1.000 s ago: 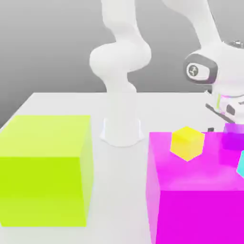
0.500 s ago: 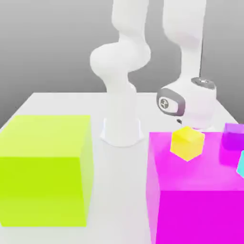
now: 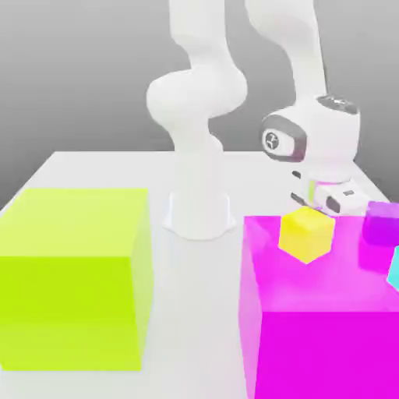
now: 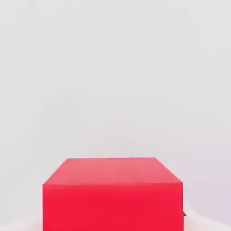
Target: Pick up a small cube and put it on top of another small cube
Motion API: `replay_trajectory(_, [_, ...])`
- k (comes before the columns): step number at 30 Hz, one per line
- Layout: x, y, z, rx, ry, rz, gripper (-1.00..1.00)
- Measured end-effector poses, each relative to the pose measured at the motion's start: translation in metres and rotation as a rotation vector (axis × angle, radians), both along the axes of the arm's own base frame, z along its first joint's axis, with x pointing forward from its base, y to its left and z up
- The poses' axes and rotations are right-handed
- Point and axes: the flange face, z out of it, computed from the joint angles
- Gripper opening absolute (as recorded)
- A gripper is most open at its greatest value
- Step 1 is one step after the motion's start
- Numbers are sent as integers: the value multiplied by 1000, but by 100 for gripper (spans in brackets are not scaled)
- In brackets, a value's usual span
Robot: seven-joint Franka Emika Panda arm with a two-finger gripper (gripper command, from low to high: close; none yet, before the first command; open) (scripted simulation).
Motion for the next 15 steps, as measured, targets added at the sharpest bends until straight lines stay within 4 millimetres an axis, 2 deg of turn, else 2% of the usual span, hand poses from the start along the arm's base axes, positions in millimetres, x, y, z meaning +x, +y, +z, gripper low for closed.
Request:
replay_trajectory(4, [25,48,33,44,-73,59,-100])
replay_trajectory(7, [56,68,57,46,-100,42,-100])
replay_trajectory(11, [98,87,93,40,-127,9,-100])
replay_trajectory(15, [150,83,128,14,-117,-73,-100])
